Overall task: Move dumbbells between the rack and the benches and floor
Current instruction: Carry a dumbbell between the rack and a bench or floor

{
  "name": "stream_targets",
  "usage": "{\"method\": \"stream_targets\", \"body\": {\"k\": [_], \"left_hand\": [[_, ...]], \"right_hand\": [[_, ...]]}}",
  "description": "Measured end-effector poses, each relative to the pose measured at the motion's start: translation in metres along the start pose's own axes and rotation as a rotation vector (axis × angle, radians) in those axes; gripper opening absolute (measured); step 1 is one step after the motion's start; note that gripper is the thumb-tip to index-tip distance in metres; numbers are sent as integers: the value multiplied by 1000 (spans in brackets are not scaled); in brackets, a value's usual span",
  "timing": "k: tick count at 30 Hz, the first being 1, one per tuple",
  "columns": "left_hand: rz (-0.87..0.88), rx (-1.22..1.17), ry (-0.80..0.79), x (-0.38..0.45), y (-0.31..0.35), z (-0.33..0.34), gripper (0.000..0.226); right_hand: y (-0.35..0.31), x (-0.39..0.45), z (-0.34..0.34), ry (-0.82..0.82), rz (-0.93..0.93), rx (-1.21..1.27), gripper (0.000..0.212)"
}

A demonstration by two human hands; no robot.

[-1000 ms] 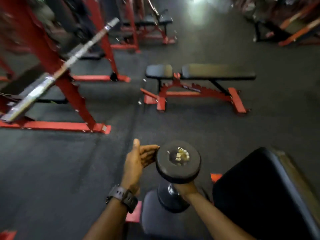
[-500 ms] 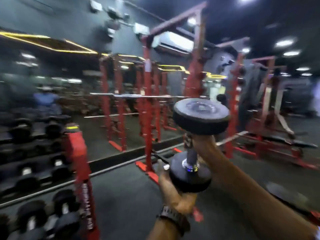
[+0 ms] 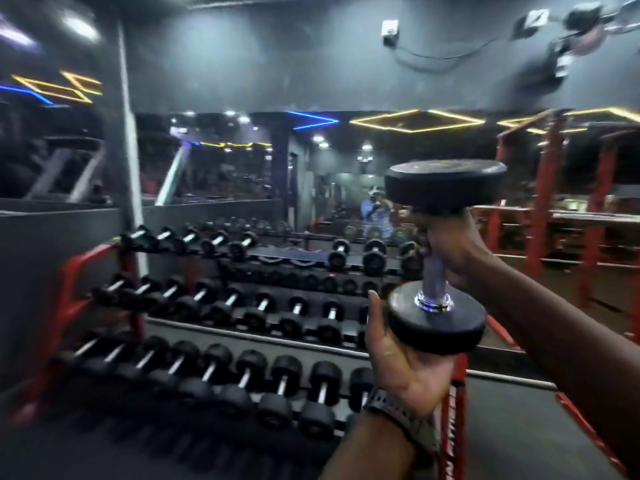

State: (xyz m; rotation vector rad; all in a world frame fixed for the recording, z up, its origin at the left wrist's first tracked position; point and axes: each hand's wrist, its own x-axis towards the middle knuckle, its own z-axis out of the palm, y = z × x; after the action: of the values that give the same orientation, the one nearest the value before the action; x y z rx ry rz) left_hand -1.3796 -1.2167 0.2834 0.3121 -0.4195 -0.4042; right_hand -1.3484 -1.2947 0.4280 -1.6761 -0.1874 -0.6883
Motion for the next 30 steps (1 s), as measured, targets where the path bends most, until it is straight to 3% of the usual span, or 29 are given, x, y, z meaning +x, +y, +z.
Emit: {"method": "stream_targets", "body": {"k": [1, 4, 8, 12, 15, 21, 27, 30], "left_hand": [[-61, -60, -3, 7, 22, -3, 87], [49, -120, -67, 34, 76, -45, 79], [163, -36, 130, 71, 140, -82, 65], [236, 68, 200, 124, 180, -118, 53], [241, -37, 143, 177, 209, -145, 41], [267, -123, 221, 264, 269, -212, 23], [224, -50, 358, 355, 347, -309, 22], [146, -35, 408, 403, 393, -357, 47]], "right_hand": [[2, 10, 24, 2, -23, 20, 16], [12, 39, 100, -106, 14, 160, 16], [35, 84, 172, -221, 33, 247, 11], [72, 145, 223, -272, 6, 292, 19], [105, 201, 255, -327, 8, 322, 23], [178, 299, 328, -404, 85, 396, 14], [259, 391, 420, -379, 142, 389, 16], [296, 443, 467, -343, 196, 385, 21]]}}
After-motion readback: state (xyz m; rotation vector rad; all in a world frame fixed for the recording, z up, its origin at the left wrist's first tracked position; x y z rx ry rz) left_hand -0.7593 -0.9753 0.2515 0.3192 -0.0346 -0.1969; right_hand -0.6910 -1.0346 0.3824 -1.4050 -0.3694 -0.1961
